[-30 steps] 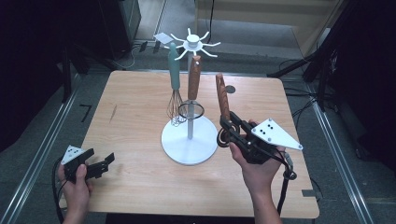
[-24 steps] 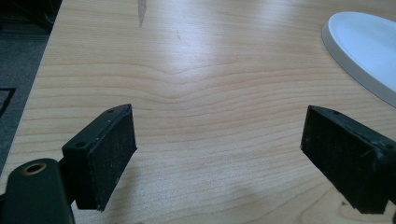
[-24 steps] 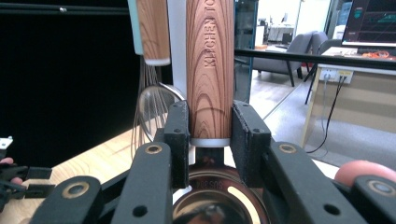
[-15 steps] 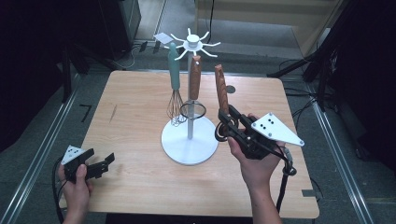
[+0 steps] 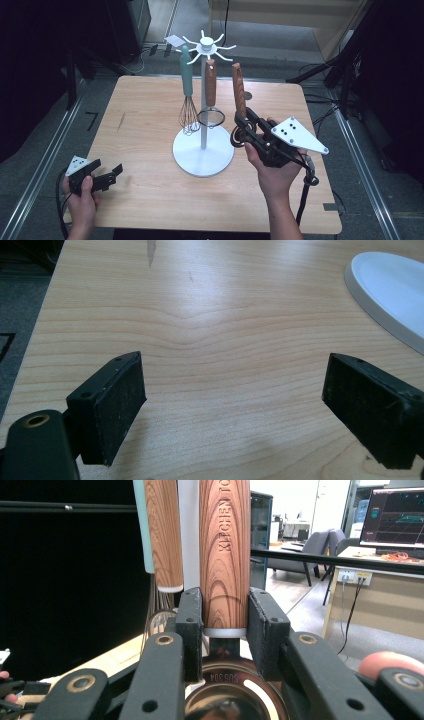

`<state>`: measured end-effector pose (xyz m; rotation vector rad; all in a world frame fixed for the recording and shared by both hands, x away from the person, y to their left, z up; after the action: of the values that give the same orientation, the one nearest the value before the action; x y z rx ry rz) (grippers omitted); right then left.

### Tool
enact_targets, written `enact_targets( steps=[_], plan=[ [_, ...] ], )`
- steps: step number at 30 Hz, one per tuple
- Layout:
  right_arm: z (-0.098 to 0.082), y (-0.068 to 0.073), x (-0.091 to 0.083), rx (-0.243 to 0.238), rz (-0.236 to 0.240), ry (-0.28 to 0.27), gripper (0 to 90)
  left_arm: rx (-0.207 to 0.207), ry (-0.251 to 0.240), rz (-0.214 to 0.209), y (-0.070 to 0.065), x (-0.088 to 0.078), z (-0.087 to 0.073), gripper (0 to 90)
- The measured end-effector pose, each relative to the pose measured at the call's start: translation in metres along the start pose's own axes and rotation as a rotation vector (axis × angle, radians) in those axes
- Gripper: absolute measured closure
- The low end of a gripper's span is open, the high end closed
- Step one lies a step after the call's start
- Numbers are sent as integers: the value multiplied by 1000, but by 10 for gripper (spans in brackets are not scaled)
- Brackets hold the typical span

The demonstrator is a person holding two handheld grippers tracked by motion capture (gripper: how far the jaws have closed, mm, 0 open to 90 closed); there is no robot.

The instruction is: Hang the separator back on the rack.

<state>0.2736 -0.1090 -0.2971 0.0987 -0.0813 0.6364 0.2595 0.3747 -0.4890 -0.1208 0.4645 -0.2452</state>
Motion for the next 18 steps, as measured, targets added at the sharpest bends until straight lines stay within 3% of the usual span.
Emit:
enact_targets(
  steps=[18],
  plan=[
    [10,6,9,-10,7,-22,714,-6,1,-2,0,0,0,105]
  ],
)
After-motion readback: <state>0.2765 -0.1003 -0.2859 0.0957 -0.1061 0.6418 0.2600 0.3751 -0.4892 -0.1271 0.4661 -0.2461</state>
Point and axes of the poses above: each handheld gripper's, and its own axes: x roughly forward along the jaws, z roughly out of its top, y roughly to its left, the point moved 1 cm from there along x, roughly forward along the jaws, and after that the axes turned 8 degrees about -y, right-handed, at the moved point
